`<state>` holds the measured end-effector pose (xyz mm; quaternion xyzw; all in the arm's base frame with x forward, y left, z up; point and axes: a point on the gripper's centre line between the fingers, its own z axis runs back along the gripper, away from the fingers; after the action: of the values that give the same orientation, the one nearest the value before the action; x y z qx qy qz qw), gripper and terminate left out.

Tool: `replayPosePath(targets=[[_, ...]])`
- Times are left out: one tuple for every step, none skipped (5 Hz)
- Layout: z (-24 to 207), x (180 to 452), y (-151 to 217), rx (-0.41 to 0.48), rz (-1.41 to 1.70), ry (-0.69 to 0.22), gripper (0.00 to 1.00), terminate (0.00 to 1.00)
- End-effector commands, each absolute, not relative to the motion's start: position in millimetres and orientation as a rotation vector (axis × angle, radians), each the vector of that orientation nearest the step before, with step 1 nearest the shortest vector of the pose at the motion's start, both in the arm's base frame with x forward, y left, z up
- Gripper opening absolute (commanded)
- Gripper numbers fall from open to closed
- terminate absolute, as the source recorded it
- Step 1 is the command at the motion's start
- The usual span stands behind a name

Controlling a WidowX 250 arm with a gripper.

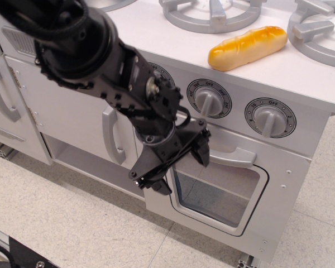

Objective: Open oven

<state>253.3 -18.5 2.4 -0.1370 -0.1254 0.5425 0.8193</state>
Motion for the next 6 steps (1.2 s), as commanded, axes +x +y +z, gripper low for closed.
replayPosePath(targets=[[4.8,261.0,-12.1,-0.418,1.290,-0.302,1.00,0.00],[4.6,265.7,-9.3,-0.437,1.320,-0.332,1.00,0.00],[-2.5,269.8,-8.5,-0.433,1.339,-0.356,1.00,0.00],[-9.0,273.2,-4.0,-0.412,1.365,-0.383,1.00,0.00],[-16.7,275.2,0.1,-0.393,1.371,-0.402,1.00,0.00],[-25.5,272.3,-0.3,-0.364,1.380,-0.364,1.00,0.00]])
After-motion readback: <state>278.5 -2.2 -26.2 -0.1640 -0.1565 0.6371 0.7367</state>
